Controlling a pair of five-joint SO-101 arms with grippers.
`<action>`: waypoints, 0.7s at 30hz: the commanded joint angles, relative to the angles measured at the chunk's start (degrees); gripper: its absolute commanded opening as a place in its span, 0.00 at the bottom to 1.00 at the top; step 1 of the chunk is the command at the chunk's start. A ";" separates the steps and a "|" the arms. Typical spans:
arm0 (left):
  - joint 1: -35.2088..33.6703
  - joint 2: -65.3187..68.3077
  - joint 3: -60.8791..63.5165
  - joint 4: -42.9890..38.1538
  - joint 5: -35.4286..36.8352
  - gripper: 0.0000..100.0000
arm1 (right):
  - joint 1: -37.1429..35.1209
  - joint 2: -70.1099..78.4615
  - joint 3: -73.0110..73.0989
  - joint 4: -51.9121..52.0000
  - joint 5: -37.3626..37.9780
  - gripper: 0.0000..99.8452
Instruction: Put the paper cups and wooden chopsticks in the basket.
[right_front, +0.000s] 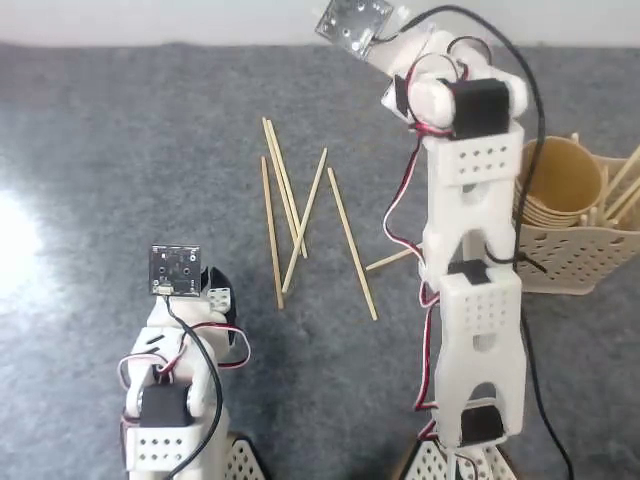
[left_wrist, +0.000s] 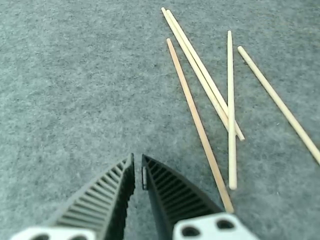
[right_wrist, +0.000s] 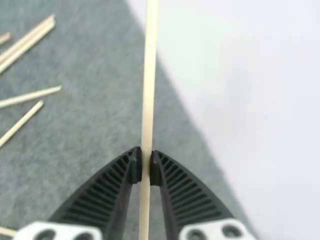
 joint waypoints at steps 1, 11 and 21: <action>0.53 -0.62 -0.31 -1.14 -0.70 0.02 | 0.22 -8.92 -2.37 0.57 -0.97 0.01; 0.53 -0.62 -0.31 -1.05 -0.70 0.02 | 16.75 -23.69 -2.02 1.45 -10.99 0.01; 0.53 -0.62 -0.31 -1.05 -0.70 0.02 | 35.03 -29.58 -2.02 4.26 -25.93 0.01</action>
